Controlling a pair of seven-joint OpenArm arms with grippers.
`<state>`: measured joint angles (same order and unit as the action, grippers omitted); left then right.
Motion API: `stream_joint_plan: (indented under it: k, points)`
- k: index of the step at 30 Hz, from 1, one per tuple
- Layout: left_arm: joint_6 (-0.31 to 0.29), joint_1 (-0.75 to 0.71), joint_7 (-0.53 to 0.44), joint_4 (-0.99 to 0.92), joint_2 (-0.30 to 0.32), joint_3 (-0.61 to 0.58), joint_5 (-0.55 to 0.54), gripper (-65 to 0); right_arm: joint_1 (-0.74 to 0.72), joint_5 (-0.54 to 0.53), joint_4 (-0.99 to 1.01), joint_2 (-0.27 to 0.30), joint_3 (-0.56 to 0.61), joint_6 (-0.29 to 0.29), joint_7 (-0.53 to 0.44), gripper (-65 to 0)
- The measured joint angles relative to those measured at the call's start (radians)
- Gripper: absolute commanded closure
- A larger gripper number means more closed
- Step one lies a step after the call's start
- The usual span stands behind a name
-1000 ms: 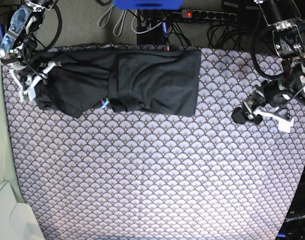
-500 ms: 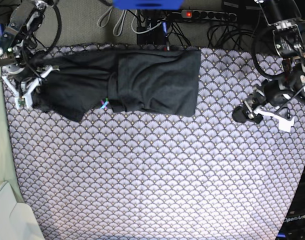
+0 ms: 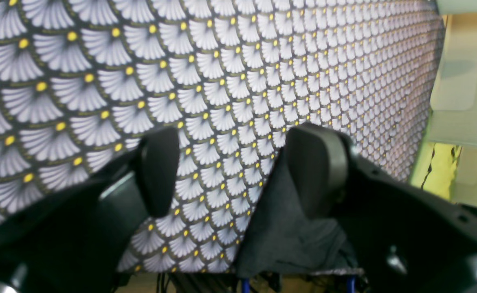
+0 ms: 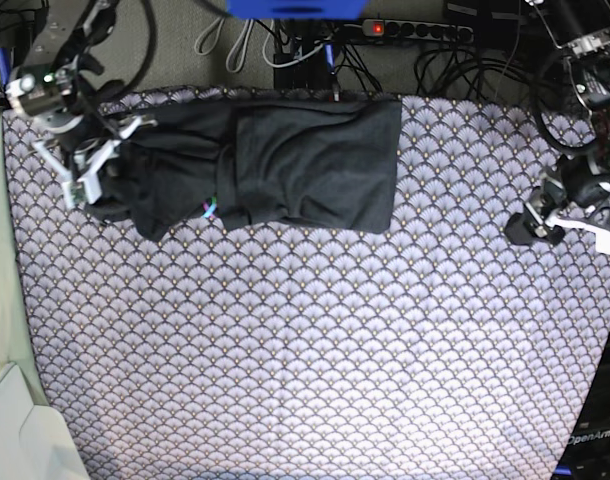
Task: Fold the T-shirt properly
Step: 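Fold the strip's end with the right gripper toward the left gripper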
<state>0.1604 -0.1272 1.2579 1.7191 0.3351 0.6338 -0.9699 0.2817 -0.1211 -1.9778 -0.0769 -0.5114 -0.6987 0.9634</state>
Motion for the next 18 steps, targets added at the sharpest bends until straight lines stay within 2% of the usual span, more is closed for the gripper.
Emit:
stream_joint_plan:
  k: [6,13,18]
  points:
    - [0.000,0.000,0.000,-0.001,0.028,0.079,0.000,-43.1,0.013,0.008,0.000,-0.055,0.150,0.001,0.001,0.0]
    - [0.001,-0.025,-0.002,-0.001,0.063,0.121,0.000,-43.1,0.010,0.007,-0.003,-0.063,0.412,0.000,0.005,0.0]
    - [0.001,-0.052,0.003,-0.002,0.061,0.120,0.000,-43.1,-0.028,0.005,-0.002,-0.073,0.578,0.003,0.002,0.0]
